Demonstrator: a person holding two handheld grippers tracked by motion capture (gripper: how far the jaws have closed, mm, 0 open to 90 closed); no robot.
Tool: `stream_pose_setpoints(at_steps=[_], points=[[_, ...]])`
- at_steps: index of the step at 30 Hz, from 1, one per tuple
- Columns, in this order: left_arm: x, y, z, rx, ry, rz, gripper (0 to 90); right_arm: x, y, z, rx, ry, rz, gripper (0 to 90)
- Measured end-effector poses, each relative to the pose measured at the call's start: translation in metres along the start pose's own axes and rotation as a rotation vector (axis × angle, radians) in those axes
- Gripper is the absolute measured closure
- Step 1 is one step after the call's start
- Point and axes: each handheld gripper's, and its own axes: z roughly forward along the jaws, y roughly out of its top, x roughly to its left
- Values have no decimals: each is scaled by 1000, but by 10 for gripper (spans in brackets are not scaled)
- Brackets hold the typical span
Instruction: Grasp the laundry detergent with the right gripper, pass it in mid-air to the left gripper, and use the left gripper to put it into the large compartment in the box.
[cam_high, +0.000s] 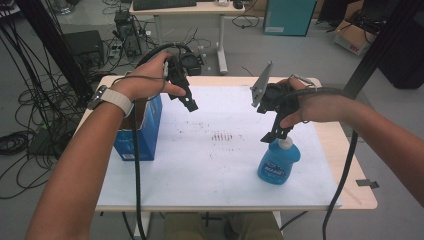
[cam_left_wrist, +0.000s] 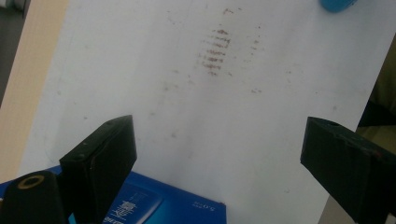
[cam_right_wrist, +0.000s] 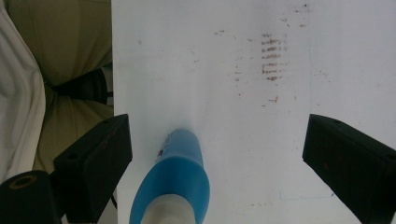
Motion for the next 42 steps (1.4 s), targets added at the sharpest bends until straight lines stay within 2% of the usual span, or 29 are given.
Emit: stream_pose_setpoints(at_steps=[1, 8, 9, 10, 13, 15, 16, 22, 23, 26, 32, 39, 42], points=[[-1, 0, 1, 2, -7, -10, 104, 2, 0, -2, 9, -8, 23, 76], [1, 0, 2, 2, -11, -6, 83, 2, -3, -7, 8, -17, 28, 70], [0, 0, 2, -3, -12, -18, 82, 2, -3, -8, 7, -23, 34, 65], [0, 1, 2, -2, -10, -5, 77, 3, -4, -9, 6, -27, 37, 60], [-2, 2, 4, -6, -14, -11, 77, 4, -5, -12, -11, -48, 43, 41], [-2, 3, 3, -9, -3, 2, 76, 6, -7, -15, -19, -54, 52, 41], [-3, 3, 4, -20, -3, -4, 76, 6, -7, -16, -19, -56, 52, 38], [-7, 3, 0, -14, 9, 12, 76, 12, -10, -26, -24, -62, 69, 38], [-9, 2, 0, -21, 2, 1, 76, 12, -10, -26, -24, -62, 69, 38], [-9, 0, -1, -21, 15, 9, 77, 15, -11, -30, -19, -71, 75, 39], [-12, -3, -3, -22, 10, 5, 78, 20, -17, -36, -9, -85, 90, 39], [-15, -3, 0, -27, 11, 1, 79, 27, -29, -43, -30, -96, 118, 38], [-16, -2, 0, -28, 11, 1, 79, 29, -33, -45, -28, -104, 145, 39]])
